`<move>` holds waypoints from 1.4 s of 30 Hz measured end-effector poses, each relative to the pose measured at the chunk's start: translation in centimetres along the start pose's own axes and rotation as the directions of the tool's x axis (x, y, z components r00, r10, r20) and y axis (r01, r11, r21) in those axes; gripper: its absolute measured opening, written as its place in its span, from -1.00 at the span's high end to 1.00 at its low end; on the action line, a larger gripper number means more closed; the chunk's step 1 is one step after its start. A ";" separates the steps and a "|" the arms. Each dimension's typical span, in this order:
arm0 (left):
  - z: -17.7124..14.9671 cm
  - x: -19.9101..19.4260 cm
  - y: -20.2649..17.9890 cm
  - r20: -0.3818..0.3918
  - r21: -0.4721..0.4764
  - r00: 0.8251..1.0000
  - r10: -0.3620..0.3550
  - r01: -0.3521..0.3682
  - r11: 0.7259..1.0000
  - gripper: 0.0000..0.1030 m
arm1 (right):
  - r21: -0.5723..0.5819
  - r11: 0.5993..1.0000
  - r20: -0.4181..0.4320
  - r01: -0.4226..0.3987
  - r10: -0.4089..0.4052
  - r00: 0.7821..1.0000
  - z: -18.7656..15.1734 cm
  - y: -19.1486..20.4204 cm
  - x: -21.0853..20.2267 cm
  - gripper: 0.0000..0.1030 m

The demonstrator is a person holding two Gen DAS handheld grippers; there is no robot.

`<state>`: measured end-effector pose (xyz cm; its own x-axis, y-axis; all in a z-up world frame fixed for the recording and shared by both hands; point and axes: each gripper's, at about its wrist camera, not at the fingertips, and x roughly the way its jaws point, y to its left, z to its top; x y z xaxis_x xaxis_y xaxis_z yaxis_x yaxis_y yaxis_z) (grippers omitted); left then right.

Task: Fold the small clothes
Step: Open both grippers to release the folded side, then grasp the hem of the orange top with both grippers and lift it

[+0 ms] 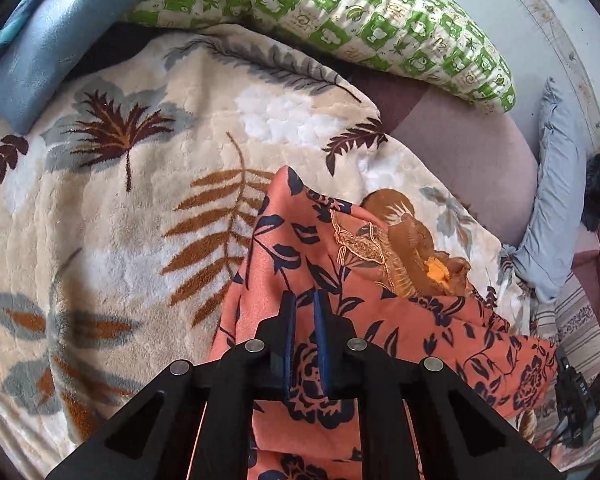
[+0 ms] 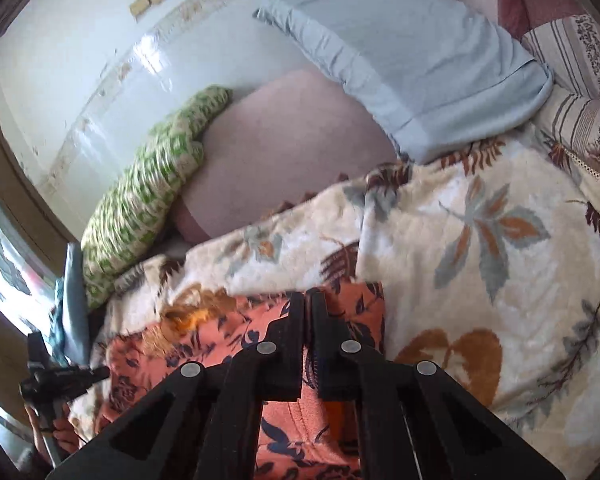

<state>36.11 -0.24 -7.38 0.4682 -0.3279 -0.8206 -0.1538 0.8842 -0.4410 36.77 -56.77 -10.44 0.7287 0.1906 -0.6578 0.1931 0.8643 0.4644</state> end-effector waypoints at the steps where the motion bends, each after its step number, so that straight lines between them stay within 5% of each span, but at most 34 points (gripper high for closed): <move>1: -0.5 -0.1 0.4 0.001 0.005 1.000 0.024 -0.024 1.000 0.84 | 0.013 1.000 -0.016 0.026 -0.026 1.000 0.2 -0.5 1.0 0.95; 7: -1.4 1.7 0.9 -0.010 0.015 0.989 0.149 -0.149 0.989 0.85 | 0.064 0.988 -0.211 0.140 -0.123 0.970 -3.2 -3.9 7.7 0.92; 9: -1.4 1.0 0.9 -0.023 -0.005 0.995 0.099 -0.099 0.995 0.85 | 0.085 0.985 -0.237 0.152 -0.128 0.963 -3.6 -4.6 7.6 0.82; 13: -2.2 -1.7 0.3 -0.010 -0.002 1.000 -0.030 0.030 1.000 0.84 | 0.147 0.989 -0.132 0.013 0.007 0.991 -3.2 -4.5 2.8 0.75; 17: -4.8 -2.7 -0.8 -0.053 -0.036 0.982 -0.182 0.181 0.983 0.61 | 0.153 0.985 -0.148 -0.076 0.099 0.984 -5.1 -3.2 0.5 0.27; 20: -6.7 -1.4 -2.1 -0.089 -0.017 0.980 -0.179 0.178 0.984 0.34 | 0.162 0.985 -0.169 -0.067 0.094 0.981 -7.0 -2.9 1.3 0.29; 23: -8.0 2.1 -1.9 -0.159 -0.010 0.983 -0.096 0.096 0.995 0.37 | 0.189 0.982 -0.231 0.025 0.019 0.973 -9.1 -4.6 3.4 0.43; 25: -8.0 2.6 -1.4 -0.161 -0.020 0.984 -0.079 0.077 0.997 0.61 | 0.191 0.981 -0.235 0.042 0.004 0.972 -9.0 -5.0 3.0 0.74; 29: -7.1 0.1 -0.5 -0.169 -0.065 0.978 -0.123 0.114 0.991 0.61 | 0.208 0.978 -0.185 -0.024 0.064 0.981 -7.5 -4.7 -1.9 0.50; 33: -8.5 -5.4 0.6 -0.142 -0.005 0.981 -0.132 0.132 0.991 0.40 | 0.179 0.982 -0.188 -0.054 0.088 0.978 -8.5 -5.3 -7.6 0.10; 36: -10.8 -8.8 2.7 -0.157 0.018 0.979 -0.129 0.133 0.991 0.09 | 0.155 0.988 -0.275 -0.012 0.055 0.960 -11.4 -6.4 -10.0 0.08; 42: -15.7 -14.9 8.1 -0.206 0.030 0.972 -0.111 0.119 0.992 0.09 | 0.173 0.985 -0.362 0.004 0.060 0.930 -17.8 -8.5 -14.0 0.08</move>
<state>14.22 6.54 -4.48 0.2930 -0.4851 -0.8239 -0.0708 0.8484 -0.5247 13.26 -58.54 -15.70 0.4519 0.3976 -0.7986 0.3070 0.7712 0.5577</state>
